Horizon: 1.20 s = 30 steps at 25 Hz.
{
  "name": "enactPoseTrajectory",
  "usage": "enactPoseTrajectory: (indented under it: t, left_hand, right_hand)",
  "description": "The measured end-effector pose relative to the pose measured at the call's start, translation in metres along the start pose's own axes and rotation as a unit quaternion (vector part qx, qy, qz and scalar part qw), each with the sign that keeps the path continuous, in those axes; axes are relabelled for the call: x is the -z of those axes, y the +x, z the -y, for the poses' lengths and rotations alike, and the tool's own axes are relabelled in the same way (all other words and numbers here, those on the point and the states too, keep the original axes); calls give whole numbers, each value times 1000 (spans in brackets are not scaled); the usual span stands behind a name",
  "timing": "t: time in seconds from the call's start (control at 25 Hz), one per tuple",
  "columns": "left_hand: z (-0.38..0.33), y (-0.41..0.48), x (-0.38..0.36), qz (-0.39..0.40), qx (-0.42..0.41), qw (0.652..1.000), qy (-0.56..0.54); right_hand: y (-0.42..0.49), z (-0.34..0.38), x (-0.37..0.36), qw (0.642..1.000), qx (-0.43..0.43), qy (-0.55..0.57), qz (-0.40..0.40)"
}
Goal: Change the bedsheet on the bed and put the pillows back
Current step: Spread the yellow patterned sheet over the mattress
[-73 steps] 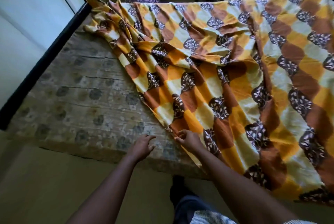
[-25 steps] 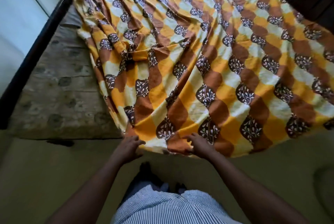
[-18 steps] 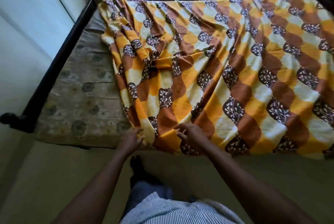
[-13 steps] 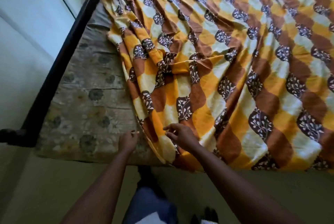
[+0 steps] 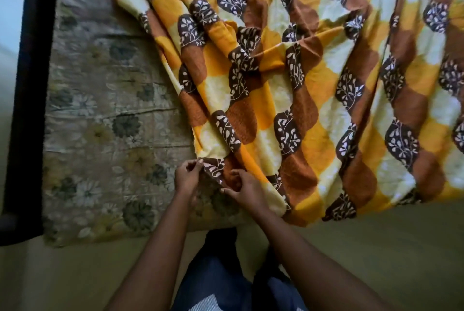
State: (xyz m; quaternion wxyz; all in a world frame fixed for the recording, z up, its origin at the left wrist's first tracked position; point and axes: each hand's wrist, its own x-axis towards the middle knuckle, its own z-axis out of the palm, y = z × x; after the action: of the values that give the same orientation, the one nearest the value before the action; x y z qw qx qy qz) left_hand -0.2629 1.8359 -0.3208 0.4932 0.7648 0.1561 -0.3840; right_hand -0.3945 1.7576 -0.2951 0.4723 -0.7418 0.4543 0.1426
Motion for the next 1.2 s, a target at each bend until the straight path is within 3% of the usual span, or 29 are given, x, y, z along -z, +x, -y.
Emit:
enactPoseTrajectory:
  t: [0.12,0.24,0.32,0.4,0.44,0.52,0.56,0.68,0.76,0.8,0.92,0.96,1.08,1.2]
  left_hand:
    - [10,-34,33,13,-28,998,-57]
    - [20,-60,70,-16,-67,996,-61]
    - [27,-80,86,-33,-119,992,-20]
    - [28,-97,88,-70,-198,973,95]
    - [27,-106,88,-86,-292,938,164]
    - [30,-113,83,-36,-502,810,302]
    - [26,-112,79,-5,-560,752,348]
    - [-4,-110,66,59,-587,700,403]
    - [-24,-102,64,87,-623,637,447]
    - [-32,-93,66,86,-638,616,455]
    - [-59,-75,69,58,-642,659,388]
    - [-68,-76,69,35,-654,659,369]
    - [-82,-91,81,-13,-712,594,373]
    - [-57,-106,109,10,-751,513,415]
  right_hand:
    - [-13,8,-15,993,43,-111,-10]
    - [-41,14,-13,983,125,-125,-43]
    - [-66,15,-7,967,202,-145,-61]
    - [-89,19,-2,961,228,-142,-61]
    - [-101,23,2,964,227,-124,-68]
    - [-114,32,7,965,230,-91,-86]
    - [-118,36,10,962,242,-88,-94]
    - [-130,42,24,950,267,-98,-130]
    - [-141,40,35,943,280,-85,-159]
    - [-147,37,41,938,291,-73,-172]
    - [-154,23,56,923,322,-50,-203]
    - [-154,18,60,922,326,-44,-206]
    - [-152,3,69,922,328,-18,-206]
    - [-149,-20,72,927,322,-54,-183]
